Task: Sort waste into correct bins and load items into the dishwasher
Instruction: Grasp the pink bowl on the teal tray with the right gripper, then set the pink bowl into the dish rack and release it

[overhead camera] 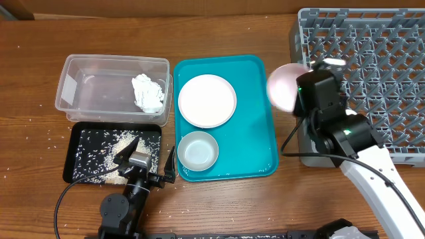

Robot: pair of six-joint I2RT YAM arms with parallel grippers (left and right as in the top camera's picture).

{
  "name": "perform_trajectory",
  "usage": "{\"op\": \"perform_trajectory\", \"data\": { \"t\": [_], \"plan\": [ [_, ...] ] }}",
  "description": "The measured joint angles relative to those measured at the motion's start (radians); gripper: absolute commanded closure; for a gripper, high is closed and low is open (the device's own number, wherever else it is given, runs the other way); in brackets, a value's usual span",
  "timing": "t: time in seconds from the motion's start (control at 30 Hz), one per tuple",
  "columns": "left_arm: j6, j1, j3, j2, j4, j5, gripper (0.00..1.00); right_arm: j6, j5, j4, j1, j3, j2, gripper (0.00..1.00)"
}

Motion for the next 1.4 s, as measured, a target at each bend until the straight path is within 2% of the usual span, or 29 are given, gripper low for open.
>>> {"op": "perform_trajectory", "data": {
  "t": [0.2,0.3,0.4,0.57,0.73,1.0,1.13,1.27,1.4],
  "plan": [
    [0.0,0.0,0.0,0.0,0.0,0.0,0.0,-0.008,0.396,0.173,-0.064,-0.001,0.053,0.96],
    [0.0,0.0,0.0,0.0,0.0,0.0,0.0,-0.055,0.512,0.288,-0.117,0.0,0.093,0.96],
    [0.0,0.0,0.0,0.0,0.0,0.0,0.0,-0.116,0.574,0.33,-0.169,0.0,0.154,0.96],
    [0.0,0.0,0.0,0.0,0.0,0.0,0.0,-0.204,0.616,0.33,-0.233,0.0,0.33,0.96],
    [0.0,0.0,0.0,0.0,0.0,0.0,0.0,-0.242,0.62,0.322,-0.223,0.0,0.447,0.96],
    [0.0,0.0,0.0,0.0,0.0,0.0,0.0,-0.249,0.629,0.246,-0.097,0.002,0.455,0.96],
    [0.0,0.0,0.0,0.0,0.0,0.0,0.0,-0.244,0.628,0.22,-0.086,0.002,0.455,0.96],
    [0.0,0.0,0.0,0.0,0.0,0.0,0.0,-0.254,0.693,0.277,-0.086,0.002,0.456,0.96],
    [0.0,0.0,0.0,0.0,0.0,0.0,0.0,-0.327,0.732,0.381,-0.124,0.002,0.456,0.96]
  ]
}}
